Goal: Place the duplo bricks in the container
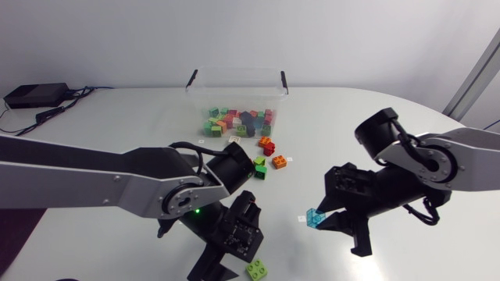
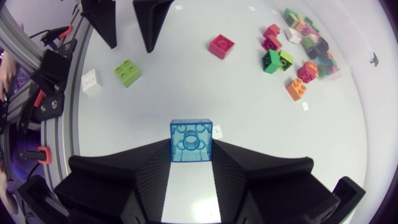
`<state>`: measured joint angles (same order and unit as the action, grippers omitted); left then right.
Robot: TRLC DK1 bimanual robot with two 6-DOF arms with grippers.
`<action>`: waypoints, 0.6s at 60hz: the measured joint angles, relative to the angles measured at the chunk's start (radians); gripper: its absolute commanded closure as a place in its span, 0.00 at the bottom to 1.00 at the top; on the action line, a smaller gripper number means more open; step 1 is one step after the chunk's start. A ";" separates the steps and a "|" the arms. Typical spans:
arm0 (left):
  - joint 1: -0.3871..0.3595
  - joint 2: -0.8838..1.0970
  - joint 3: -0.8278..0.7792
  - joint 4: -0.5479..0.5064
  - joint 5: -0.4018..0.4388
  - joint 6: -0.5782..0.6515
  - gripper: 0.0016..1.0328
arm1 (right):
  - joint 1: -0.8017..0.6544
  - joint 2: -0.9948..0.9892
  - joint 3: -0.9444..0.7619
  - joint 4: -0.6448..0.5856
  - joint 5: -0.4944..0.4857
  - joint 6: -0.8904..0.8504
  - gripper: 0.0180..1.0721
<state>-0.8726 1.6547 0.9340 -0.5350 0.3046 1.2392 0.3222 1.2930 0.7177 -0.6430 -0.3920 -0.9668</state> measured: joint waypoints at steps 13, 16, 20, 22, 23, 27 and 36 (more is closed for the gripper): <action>-0.050 0.086 0.074 -0.050 0.000 0.019 0.14 | -0.207 -0.067 -0.002 -0.010 -0.107 -0.034 0.72; -0.056 0.103 0.084 -0.064 0.000 0.019 0.16 | -0.242 -0.079 -0.005 -0.012 -0.127 -0.041 0.72; -0.063 0.121 0.100 -0.091 0.000 0.019 0.21 | -0.278 -0.085 -0.005 -0.012 -0.148 -0.045 0.72; -0.066 0.127 0.108 -0.105 0.000 0.022 0.22 | -0.294 -0.087 -0.005 -0.013 -0.160 -0.045 0.72; -0.067 0.130 0.113 -0.112 0.000 0.023 0.24 | -0.301 -0.087 -0.005 -0.013 -0.166 -0.047 0.72; -0.071 0.145 0.135 -0.139 0.000 0.023 0.26 | -0.328 -0.087 -0.001 -0.014 -0.185 -0.051 0.72; -0.073 0.186 0.191 -0.190 0.001 0.027 0.46 | -0.369 -0.095 0.032 -0.035 -0.216 -0.051 0.72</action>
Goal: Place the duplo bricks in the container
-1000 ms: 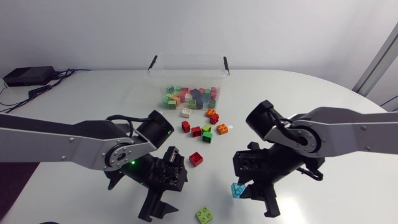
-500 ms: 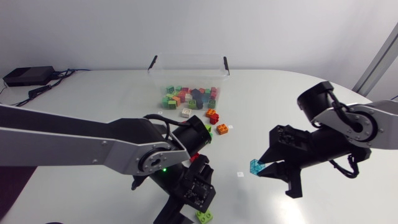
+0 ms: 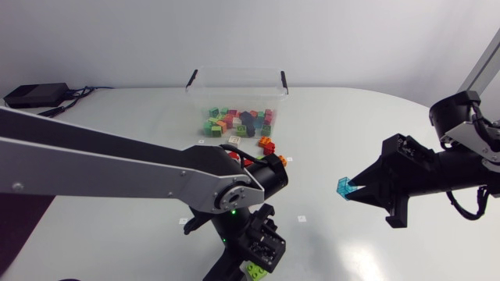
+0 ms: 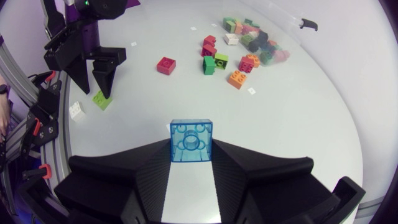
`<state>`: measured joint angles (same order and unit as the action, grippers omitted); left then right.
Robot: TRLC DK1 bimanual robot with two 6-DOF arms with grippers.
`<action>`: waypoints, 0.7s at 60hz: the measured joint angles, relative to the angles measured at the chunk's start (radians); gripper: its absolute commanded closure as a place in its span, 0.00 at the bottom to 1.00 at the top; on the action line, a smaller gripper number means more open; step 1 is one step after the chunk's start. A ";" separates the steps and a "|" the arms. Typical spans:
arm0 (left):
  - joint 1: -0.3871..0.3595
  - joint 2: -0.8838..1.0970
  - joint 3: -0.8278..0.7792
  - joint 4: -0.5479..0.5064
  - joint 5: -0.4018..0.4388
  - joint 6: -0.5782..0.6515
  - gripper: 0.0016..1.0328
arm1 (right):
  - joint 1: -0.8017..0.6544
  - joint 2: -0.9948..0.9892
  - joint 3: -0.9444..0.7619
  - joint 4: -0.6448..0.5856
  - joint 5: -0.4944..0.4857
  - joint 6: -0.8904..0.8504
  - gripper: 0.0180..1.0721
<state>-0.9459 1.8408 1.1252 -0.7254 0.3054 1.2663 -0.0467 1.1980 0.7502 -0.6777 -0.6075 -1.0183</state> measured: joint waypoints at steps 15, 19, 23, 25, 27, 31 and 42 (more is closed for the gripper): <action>-0.023 0.028 0.016 -0.018 0.003 0.018 0.67 | -0.041 0.013 0.107 0.032 -0.057 0.052 0.72; -0.026 0.029 0.017 -0.018 0.004 0.018 0.68 | -0.040 0.034 0.138 0.061 -0.063 0.082 0.72; -0.026 0.029 0.017 -0.018 0.005 0.018 0.68 | -0.039 0.056 0.167 0.085 -0.072 0.118 0.72; -0.026 0.029 0.017 -0.018 0.005 0.018 0.68 | -0.036 0.065 0.180 0.090 -0.074 0.133 0.72; -0.026 0.029 0.017 -0.018 0.005 0.018 0.68 | -0.032 0.073 0.192 0.093 -0.074 0.145 0.72; -0.026 0.029 0.017 -0.017 0.005 0.018 0.67 | -0.022 0.086 0.214 0.099 -0.077 0.160 0.72; -0.023 0.028 0.016 -0.005 0.003 0.018 0.17 | -0.013 0.105 0.245 0.102 -0.077 0.174 0.72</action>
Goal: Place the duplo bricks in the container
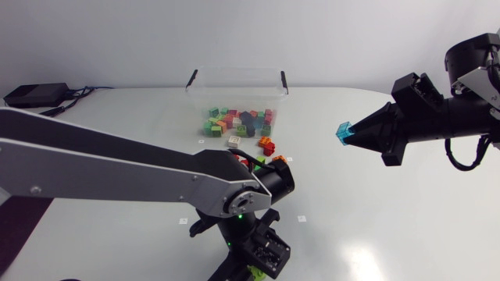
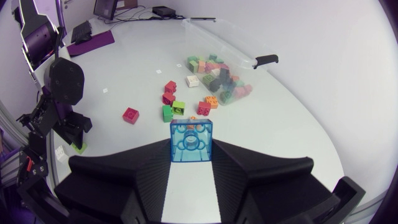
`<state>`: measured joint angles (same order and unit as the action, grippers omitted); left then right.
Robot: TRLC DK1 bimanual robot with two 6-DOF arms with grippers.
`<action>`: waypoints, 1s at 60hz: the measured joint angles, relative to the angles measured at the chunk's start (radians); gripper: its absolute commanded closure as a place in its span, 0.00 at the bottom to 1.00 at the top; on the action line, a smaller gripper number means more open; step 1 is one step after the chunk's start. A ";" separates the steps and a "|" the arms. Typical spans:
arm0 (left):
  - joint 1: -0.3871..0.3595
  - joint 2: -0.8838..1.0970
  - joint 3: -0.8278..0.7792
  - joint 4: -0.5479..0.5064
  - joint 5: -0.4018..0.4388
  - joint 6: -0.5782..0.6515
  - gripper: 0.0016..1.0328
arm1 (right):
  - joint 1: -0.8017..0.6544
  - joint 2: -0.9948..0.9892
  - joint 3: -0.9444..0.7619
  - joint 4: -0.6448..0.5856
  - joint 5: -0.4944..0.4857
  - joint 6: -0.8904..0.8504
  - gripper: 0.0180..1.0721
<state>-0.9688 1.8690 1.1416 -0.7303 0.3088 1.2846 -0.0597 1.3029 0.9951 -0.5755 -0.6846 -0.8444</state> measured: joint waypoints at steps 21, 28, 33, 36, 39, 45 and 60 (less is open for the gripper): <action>0.013 0.000 0.000 -0.001 -0.001 0.025 0.15 | 0.000 0.013 0.044 -0.002 0.000 0.004 0.72; 0.012 0.000 0.003 -0.047 -0.005 0.027 0.20 | 0.005 0.020 0.072 -0.002 0.000 0.008 0.72; 0.012 0.002 0.018 -0.073 -0.029 0.035 0.23 | 0.006 0.020 0.073 -0.005 0.000 0.007 0.72; 0.012 0.008 0.035 -0.087 -0.031 0.037 0.28 | 0.006 0.020 0.073 -0.005 0.000 0.007 0.72; 0.008 0.019 0.055 -0.101 -0.038 0.038 0.35 | 0.006 0.020 0.073 -0.006 0.000 0.007 0.72; -0.004 0.054 0.098 -0.127 -0.043 0.041 0.45 | 0.006 0.020 0.073 -0.021 0.000 0.007 0.72; -0.015 0.097 0.142 -0.179 -0.083 0.041 0.46 | -0.002 0.020 0.073 -0.039 0.000 0.002 0.72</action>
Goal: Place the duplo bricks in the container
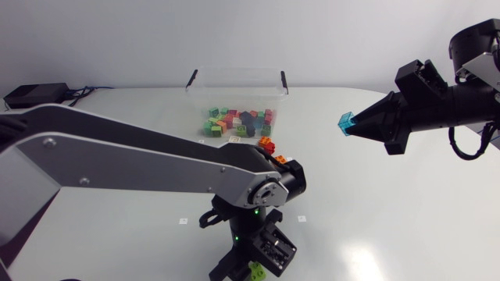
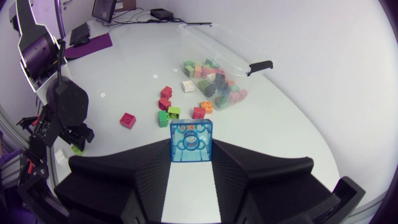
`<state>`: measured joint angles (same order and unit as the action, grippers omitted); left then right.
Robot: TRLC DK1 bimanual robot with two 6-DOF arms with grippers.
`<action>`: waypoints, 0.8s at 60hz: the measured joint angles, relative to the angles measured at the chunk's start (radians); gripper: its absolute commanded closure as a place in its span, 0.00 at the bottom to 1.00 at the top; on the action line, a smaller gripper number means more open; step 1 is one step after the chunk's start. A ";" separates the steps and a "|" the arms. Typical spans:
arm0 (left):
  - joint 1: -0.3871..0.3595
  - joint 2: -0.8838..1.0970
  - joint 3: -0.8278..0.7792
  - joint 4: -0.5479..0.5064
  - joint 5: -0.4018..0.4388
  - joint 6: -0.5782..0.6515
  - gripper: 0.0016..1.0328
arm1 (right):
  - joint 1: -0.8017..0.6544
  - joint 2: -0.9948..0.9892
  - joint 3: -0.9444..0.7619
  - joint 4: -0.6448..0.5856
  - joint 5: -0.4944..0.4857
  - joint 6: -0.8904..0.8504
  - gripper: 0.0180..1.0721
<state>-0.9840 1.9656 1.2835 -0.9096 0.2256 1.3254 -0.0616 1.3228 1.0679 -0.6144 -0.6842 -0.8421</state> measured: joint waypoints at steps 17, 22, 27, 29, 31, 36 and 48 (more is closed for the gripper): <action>-0.013 0.031 0.010 -0.005 -0.018 0.000 0.66 | -0.002 -0.001 0.000 -0.019 0.000 -0.008 0.72; -0.018 0.031 0.012 -0.002 -0.023 -0.001 0.73 | -0.008 -0.002 0.000 -0.022 0.000 -0.018 0.72; -0.026 0.031 0.012 0.015 -0.030 -0.010 0.76 | -0.013 -0.002 0.000 -0.023 0.000 -0.018 0.72; -0.027 0.029 0.011 0.023 -0.035 -0.016 0.76 | -0.014 -0.002 0.003 -0.023 0.000 -0.018 0.72; -0.028 0.027 0.010 0.029 -0.037 -0.016 0.76 | -0.016 -0.001 0.008 -0.021 0.000 -0.017 0.72; -0.026 0.017 -0.001 0.047 -0.038 -0.022 0.76 | -0.019 0.006 0.029 -0.009 0.000 0.002 0.72; 0.063 -0.076 -0.045 0.059 -0.043 -0.057 0.76 | 0.006 0.073 0.085 0.116 0.005 0.129 0.72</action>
<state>-0.9207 1.8896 1.2381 -0.8505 0.1822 1.2686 -0.0555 1.3956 1.1526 -0.4980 -0.6792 -0.7136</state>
